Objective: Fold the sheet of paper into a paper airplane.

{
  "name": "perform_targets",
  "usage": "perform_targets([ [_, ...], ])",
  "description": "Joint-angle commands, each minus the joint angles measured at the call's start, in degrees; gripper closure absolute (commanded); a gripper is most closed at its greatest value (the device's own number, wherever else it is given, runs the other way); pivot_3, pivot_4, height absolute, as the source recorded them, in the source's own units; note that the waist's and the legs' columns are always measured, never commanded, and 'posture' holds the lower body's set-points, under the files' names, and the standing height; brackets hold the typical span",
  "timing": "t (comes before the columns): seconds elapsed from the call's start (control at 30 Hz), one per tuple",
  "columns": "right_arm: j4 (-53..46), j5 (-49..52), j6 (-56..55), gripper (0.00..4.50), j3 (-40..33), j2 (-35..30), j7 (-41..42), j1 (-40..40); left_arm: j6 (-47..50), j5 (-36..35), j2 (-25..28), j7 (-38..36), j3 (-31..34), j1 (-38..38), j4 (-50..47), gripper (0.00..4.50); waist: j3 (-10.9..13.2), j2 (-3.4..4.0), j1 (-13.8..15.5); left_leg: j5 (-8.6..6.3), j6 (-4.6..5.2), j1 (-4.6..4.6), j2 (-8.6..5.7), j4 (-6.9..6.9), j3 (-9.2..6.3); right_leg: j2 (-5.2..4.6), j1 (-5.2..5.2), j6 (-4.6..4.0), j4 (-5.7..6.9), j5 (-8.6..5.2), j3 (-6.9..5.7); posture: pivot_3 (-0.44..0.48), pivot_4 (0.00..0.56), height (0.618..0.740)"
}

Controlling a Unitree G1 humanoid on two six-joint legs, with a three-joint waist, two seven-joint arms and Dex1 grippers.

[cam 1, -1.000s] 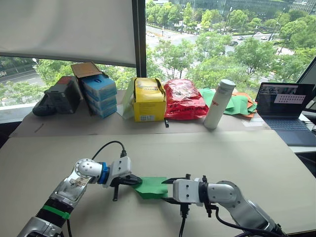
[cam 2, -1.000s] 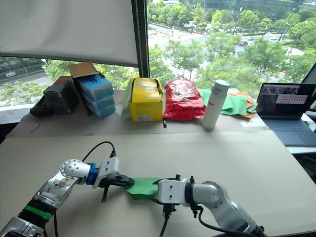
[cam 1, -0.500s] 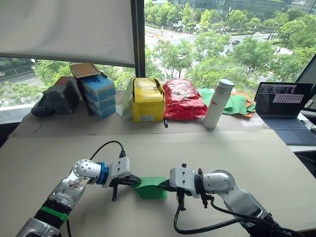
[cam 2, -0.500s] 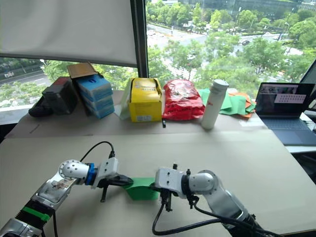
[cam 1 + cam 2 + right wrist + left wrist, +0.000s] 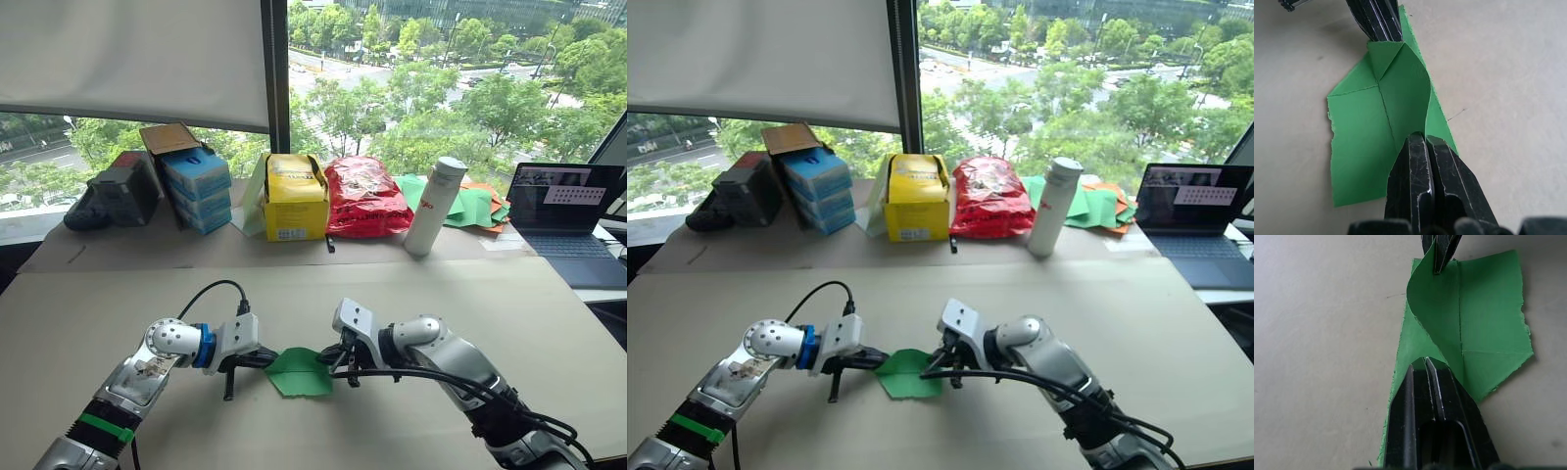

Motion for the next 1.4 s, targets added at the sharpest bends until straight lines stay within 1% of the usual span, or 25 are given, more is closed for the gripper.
perform_targets([
  [0.03, 1.3, -0.2, 3.5, 4.45, 1.0, 0.0, -1.5, -1.0, 3.1, 3.9, 1.7, 0.9, -1.6, 2.2, 2.1, 4.5, 0.0, 0.02, 0.0, 0.0, 0.0, 0.0, 0.0, -0.01, -0.02, -0.02, 0.0, 0.0, 0.0, 0.0, 0.01, 0.0, 0.15, 0.74],
  [0.13, 1.5, 0.0, 4.7, 4.45, 1.9, -0.1, -2.0, -0.7, 3.7, 3.5, 2.2, 1.6, -0.5, 2.1, 1.4, 4.5, 0.0, 0.04, 0.0, -0.01, 0.01, 0.0, -0.02, -0.02, -0.05, -0.07, 0.0, 0.0, -0.01, 0.0, 0.02, 0.0, 0.15, 0.74],
  [0.2, 2.2, -0.9, 4.5, 4.45, 2.9, -0.3, -2.8, -0.2, 6.9, 0.1, 3.1, 1.4, 2.9, 1.2, -1.6, 4.5, 0.0, 0.03, -0.2, -0.01, 0.01, 0.01, -0.02, -0.02, -0.05, -0.07, 0.01, 0.0, -0.01, 0.0, 0.03, 0.0, 0.15, 0.74],
  [0.33, 2.7, -1.4, 4.0, 4.45, 3.8, -0.6, -3.5, -0.1, 13.9, -6.9, 4.1, -0.3, 7.5, -0.2, -7.5, 4.5, 0.0, 0.03, -0.4, 0.0, 0.0, -0.05, -0.01, -0.06, -0.07, -0.05, -0.05, 0.0, -0.01, 0.0, 0.0, 0.0, 0.15, 0.74],
  [0.4, 2.8, -1.4, 4.0, 4.45, 4.1, -0.7, -3.7, -0.1, 16.6, -9.5, 4.4, -1.1, 8.7, -0.4, -9.6, 4.5, 0.0, 0.03, -0.4, -0.01, 0.0, -0.09, -0.04, -0.06, -0.07, -0.06, -0.06, 0.0, -0.02, 0.0, -0.09, 0.0, 0.15, 0.74],
  [0.5, 3.2, -2.0, 3.4, 4.45, 5.0, -0.8, -3.9, -0.2, 21.2, -14.9, 3.0, -2.2, 9.5, 0.2, -13.4, 4.5, 0.0, 0.03, -0.5, -0.01, 0.02, -0.08, -0.04, -0.06, -0.07, -0.07, -0.03, 0.01, -0.06, 0.0, -0.2, 0.0, 0.15, 0.74],
  [0.6, 3.6, -2.4, 3.0, 4.45, 5.6, -0.9, -4.3, -0.3, 21.7, -14.9, 2.1, -1.8, 8.2, 1.0, -13.9, 4.5, 0.0, 0.03, -0.7, 0.0, 0.0, -0.06, -0.03, -0.06, -0.08, -0.06, -0.02, 0.01, -0.05, 0.0, -0.18, 0.0, 0.15, 0.74],
  [0.83, 2.2, -2.3, 3.0, 4.45, 5.8, -1.2, -5.1, -0.2, 16.6, -8.1, -1.3, 1.2, 3.3, 0.4, -7.1, 4.5, 0.0, 0.03, -0.8, 0.0, -0.01, -0.05, -0.04, -0.09, -0.06, 0.01, -0.02, 0.0, -0.05, 0.0, -0.25, 0.0, 0.15, 0.74],
  [0.93, 0.9, -2.3, 2.8, 4.45, 5.5, -1.7, -5.5, 0.1, 14.8, -6.1, -1.9, 1.5, 1.8, 1.0, -5.8, 4.5, 0.0, 0.03, -0.8, 0.0, -0.01, -0.08, -0.03, -0.1, -0.07, -0.01, -0.05, 0.0, -0.05, -0.01, -0.27, 0.0, 0.15, 0.74],
  [1.07, -1.6, -0.9, 3.3, 3.28, 3.7, -1.3, -6.6, 0.7, 13.8, -5.0, -2.1, 1.3, 0.7, 2.4, -5.4, 4.5, 0.0, 0.03, -0.8, 0.0, 0.0, -0.08, -0.03, -0.1, -0.09, -0.1, -0.03, 0.0, -0.08, 0.0, -0.22, 0.0, 0.15, 0.74],
  [1.13, -4.0, 0.9, 3.3, 2.55, 0.9, 0.1, -7.6, 0.6, 12.6, -3.8, -2.1, 1.6, 0.2, 3.0, -4.1, 4.5, 0.0, 0.03, -0.8, 0.0, -0.01, -0.07, -0.03, -0.1, -0.1, -0.12, -0.04, -0.01, -0.08, 0.0, -0.02, 0.0, 0.15, 0.74],
  [1.2, -7.4, 2.9, 2.9, 2.55, -1.6, 1.0, -7.8, 0.9, 12.2, -3.5, -2.3, 1.6, 0.3, 3.6, -3.7, 4.5, 0.0, 0.04, -0.7, 0.01, -0.04, -0.07, -0.03, -0.17, -0.1, -0.14, -0.07, -0.01, -0.08, 0.0, 0.07, 0.0, 0.15, 0.74],
  [1.3, -10.5, 3.1, 2.0, 2.55, -2.2, 0.7, -8.6, 1.4, 12.0, -3.3, -2.2, 1.6, 0.3, 4.1, -4.0, 4.5, 0.0, 0.04, -0.7, 0.02, -0.05, -0.11, -0.05, -0.34, -0.09, -0.2, -0.17, -0.02, -0.12, 0.0, 0.12, 0.0, 0.15, 0.74],
  [1.4, -11.1, 0.7, -0.7, 3.4, -1.4, 0.5, -11.0, 2.0, 12.2, -3.3, -2.2, 1.9, 0.5, 4.5, -4.2, 4.5, 0.0, 0.04, -0.7, 0.03, -0.07, -0.09, -0.05, -0.5, -0.09, -0.2, -0.19, -0.02, -0.18, 0.0, 0.13, 0.0, 0.15, 0.74],
])
